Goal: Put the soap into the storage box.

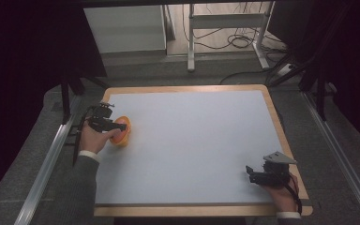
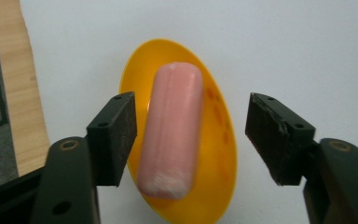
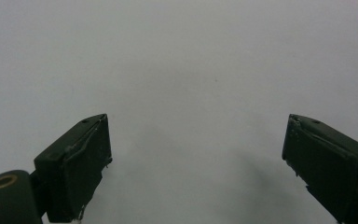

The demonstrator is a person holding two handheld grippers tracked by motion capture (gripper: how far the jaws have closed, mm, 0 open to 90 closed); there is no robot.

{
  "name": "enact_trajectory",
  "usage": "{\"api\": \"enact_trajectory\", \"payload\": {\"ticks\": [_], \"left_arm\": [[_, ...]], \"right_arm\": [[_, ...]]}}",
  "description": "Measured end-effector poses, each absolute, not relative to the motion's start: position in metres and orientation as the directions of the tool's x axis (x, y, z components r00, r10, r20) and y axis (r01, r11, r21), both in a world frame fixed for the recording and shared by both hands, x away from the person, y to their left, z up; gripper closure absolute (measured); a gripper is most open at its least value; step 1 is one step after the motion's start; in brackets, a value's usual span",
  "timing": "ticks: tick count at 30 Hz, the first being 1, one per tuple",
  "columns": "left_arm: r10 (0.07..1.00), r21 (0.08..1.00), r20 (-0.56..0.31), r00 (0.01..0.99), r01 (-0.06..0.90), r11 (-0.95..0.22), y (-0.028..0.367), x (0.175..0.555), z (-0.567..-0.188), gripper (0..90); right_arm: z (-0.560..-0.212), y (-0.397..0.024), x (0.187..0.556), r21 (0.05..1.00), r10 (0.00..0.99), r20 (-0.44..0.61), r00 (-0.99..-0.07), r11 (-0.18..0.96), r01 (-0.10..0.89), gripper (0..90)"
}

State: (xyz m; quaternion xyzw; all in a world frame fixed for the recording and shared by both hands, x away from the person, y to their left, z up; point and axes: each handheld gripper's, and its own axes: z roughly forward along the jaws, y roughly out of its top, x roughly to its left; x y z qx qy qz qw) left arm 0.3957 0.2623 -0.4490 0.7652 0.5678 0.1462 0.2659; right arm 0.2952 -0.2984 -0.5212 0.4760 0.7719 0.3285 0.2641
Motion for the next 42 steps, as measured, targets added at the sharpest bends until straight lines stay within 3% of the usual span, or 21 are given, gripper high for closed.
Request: {"api": "enact_trajectory", "payload": {"ticks": [4,18,42], "left_arm": [[0.934,0.592,-0.086,0.346,0.772,-0.232,0.257,0.391,-0.446,28.3],[0.839,0.647,-0.143,0.525,0.691,-0.322,0.224,0.354,-0.449,29.2],[0.765,0.65,-0.205,0.61,0.67,-0.36,0.201,0.305,-0.505,29.3]], "right_arm": [[-0.521,-0.299,0.295,0.758,0.909,-0.096,-0.406,0.331,0.562,7.5],[-0.522,-0.297,0.295,0.756,0.906,-0.099,-0.411,0.337,0.562,7.5],[-0.52,-0.296,0.293,0.761,0.904,-0.101,-0.416,0.34,0.552,7.5]]}}
